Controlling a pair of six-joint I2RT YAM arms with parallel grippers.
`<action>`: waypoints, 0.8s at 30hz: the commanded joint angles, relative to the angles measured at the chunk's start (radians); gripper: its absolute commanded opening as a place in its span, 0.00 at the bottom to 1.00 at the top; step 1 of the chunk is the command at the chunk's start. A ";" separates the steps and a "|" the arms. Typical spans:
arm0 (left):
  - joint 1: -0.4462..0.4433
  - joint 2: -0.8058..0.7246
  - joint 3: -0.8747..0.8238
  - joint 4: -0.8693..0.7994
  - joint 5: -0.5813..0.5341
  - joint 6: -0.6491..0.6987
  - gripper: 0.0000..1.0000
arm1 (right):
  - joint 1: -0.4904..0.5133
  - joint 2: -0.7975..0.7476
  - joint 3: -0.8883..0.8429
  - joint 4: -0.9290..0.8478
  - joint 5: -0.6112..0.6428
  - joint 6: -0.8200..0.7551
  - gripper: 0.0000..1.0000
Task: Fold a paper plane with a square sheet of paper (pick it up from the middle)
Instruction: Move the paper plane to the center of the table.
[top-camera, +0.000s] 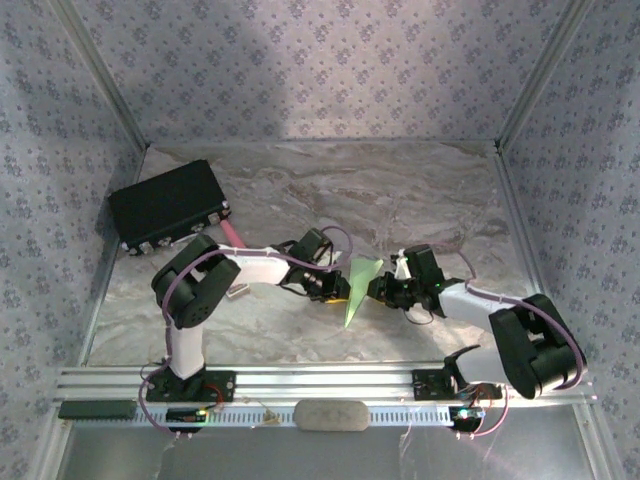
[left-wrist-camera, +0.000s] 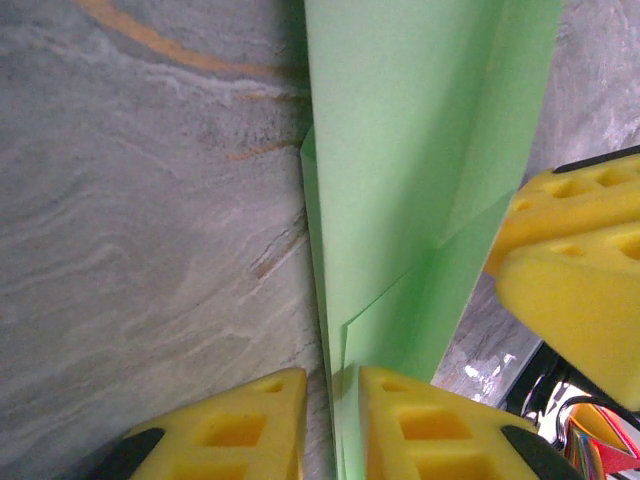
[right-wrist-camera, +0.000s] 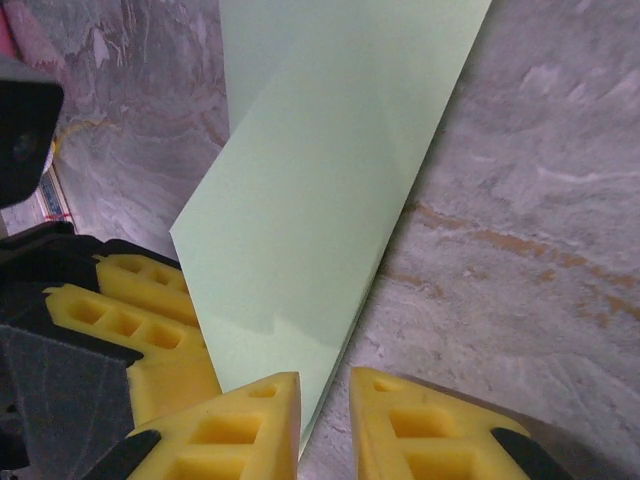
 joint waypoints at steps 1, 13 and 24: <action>-0.018 0.031 0.032 -0.064 -0.001 0.028 0.20 | 0.011 0.013 0.007 0.008 -0.038 0.004 0.21; -0.043 0.050 0.067 -0.040 0.041 0.003 0.22 | 0.010 0.055 -0.011 -0.018 -0.070 0.001 0.21; -0.044 0.064 0.044 0.037 0.075 -0.038 0.22 | -0.003 0.085 -0.030 0.021 -0.105 0.014 0.20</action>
